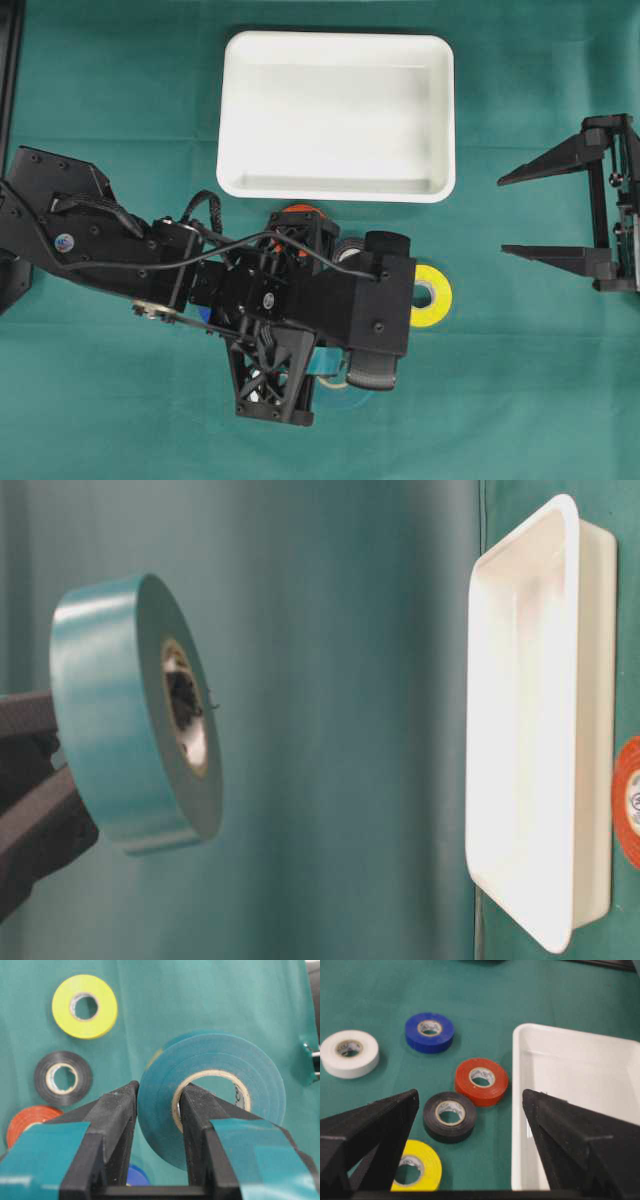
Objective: Pick up the tape from a random location and place it into the white case.
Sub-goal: 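Close the left gripper on the teal roll and lift it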
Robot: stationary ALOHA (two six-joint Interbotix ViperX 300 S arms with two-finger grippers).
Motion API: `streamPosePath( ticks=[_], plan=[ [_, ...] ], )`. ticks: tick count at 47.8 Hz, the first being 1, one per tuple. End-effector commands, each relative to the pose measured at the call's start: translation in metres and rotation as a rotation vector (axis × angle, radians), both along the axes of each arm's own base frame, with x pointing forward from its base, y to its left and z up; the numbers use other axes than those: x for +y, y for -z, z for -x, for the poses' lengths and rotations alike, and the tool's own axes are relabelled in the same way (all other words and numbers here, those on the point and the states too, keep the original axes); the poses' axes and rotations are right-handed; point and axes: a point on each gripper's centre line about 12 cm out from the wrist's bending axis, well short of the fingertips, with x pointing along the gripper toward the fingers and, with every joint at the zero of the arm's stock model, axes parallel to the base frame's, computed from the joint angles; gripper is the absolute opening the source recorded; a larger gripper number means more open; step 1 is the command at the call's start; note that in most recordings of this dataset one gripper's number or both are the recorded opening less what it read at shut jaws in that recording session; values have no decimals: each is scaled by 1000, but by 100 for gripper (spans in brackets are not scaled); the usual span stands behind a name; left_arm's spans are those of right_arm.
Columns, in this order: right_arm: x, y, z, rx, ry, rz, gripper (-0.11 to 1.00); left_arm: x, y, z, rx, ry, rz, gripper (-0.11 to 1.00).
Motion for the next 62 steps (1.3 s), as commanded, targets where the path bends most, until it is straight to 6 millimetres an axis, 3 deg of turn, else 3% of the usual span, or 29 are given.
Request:
streamPosePath(
  ticks=[1,62],
  plan=[
    [0,-6,-2,-15,0,-1,92,1,-28,7,-69,3,13,20],
    [0,-6,-2,-14,2,-1,92,2,-35,12,-80,0,17,20]
  ],
)
